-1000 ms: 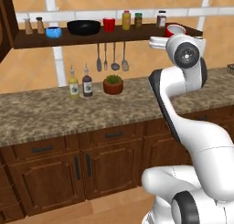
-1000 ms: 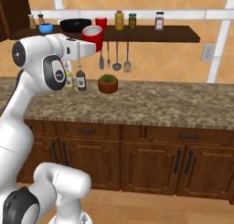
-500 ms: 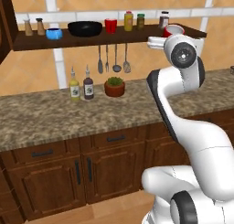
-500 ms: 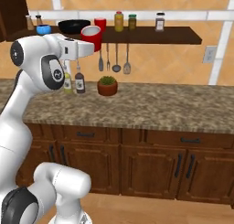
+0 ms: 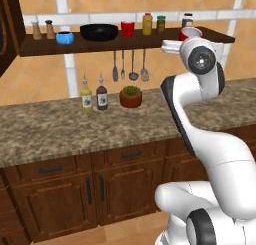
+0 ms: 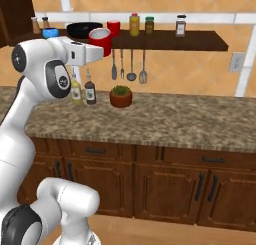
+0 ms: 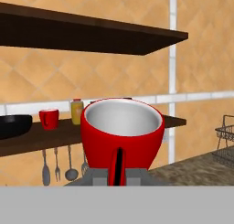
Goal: Gather all objects into one cabinet and sort the glasses and bowls to opposite sides.
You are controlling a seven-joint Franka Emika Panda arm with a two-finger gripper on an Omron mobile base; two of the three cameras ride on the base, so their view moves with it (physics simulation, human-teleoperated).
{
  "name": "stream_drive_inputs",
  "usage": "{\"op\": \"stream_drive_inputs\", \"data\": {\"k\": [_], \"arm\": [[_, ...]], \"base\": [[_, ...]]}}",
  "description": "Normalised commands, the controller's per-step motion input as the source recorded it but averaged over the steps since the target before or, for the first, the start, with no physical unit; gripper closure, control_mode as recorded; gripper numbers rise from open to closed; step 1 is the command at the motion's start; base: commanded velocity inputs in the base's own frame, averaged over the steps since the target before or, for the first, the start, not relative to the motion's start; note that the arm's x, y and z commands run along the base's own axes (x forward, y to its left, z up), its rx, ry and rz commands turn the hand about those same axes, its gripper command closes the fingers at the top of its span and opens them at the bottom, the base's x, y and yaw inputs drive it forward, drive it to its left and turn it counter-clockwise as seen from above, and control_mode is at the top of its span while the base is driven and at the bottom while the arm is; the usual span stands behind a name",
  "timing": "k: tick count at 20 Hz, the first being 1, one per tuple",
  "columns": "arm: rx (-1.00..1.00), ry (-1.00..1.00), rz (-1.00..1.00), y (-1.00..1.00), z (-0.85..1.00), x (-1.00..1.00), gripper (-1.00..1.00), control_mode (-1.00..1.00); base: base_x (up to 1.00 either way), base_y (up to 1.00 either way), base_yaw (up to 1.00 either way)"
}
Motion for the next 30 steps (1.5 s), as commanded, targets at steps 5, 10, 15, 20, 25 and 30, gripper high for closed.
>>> {"op": "stream_drive_inputs", "data": {"k": [5, 10, 15, 20, 25, 30], "arm": [[0.00, 0.00, 0.00, 0.00, 0.00, 0.00, 1.00, 1.00], [0.00, 0.00, 0.00, 0.00, 0.00, 0.00, 1.00, 1.00], [0.00, 0.00, 0.00, 0.00, 0.00, 0.00, 1.00, 1.00], [0.00, 0.00, 0.00, 0.00, 0.00, 0.00, 1.00, 1.00], [0.00, 0.00, 0.00, 0.00, 0.00, 0.00, 1.00, 1.00], [0.00, 0.00, 0.00, 0.00, 0.00, 0.00, 1.00, 1.00]], "base": [[0.83, 0.00, 0.00], [0.77, -0.02, 0.00], [0.58, -0.11, 0.00], [0.06, -0.03, 0.00], [0.40, 0.00, 0.00], [0.82, -0.07, 0.00]]}}
